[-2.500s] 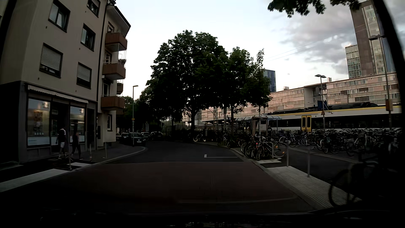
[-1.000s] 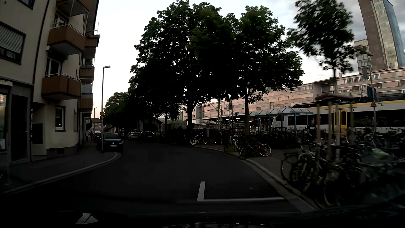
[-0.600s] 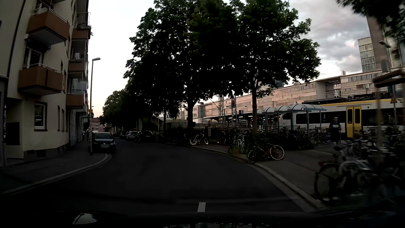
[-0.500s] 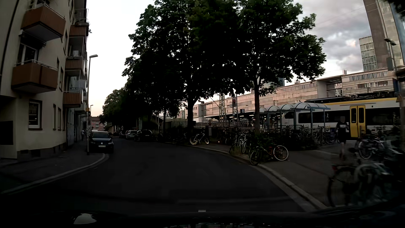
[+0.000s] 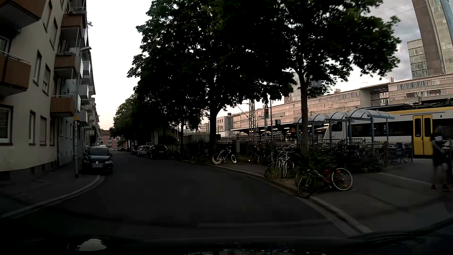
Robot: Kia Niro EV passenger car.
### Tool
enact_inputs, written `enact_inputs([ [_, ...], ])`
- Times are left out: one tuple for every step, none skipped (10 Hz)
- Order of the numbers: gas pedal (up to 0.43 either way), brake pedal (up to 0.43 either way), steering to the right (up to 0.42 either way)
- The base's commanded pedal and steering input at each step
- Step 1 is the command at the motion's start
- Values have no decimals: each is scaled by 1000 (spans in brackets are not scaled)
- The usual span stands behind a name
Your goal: Follow the waypoints while adhering to traffic rules and regulations
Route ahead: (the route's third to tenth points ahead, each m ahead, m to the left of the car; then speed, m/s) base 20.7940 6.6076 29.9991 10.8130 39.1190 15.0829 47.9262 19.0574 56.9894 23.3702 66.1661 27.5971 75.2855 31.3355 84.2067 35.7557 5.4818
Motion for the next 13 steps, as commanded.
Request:
enact_inputs([
  [59,0,-20],
  [59,0,-21],
  [59,0,-24],
  [59,0,-32],
  [59,0,-39],
  [59,0,-49],
  [59,0,-60],
  [47,0,-72],
  [47,0,-82],
  [47,0,-93],
  [47,0,-101],
  [47,0,-104],
  [47,0,-110],
])
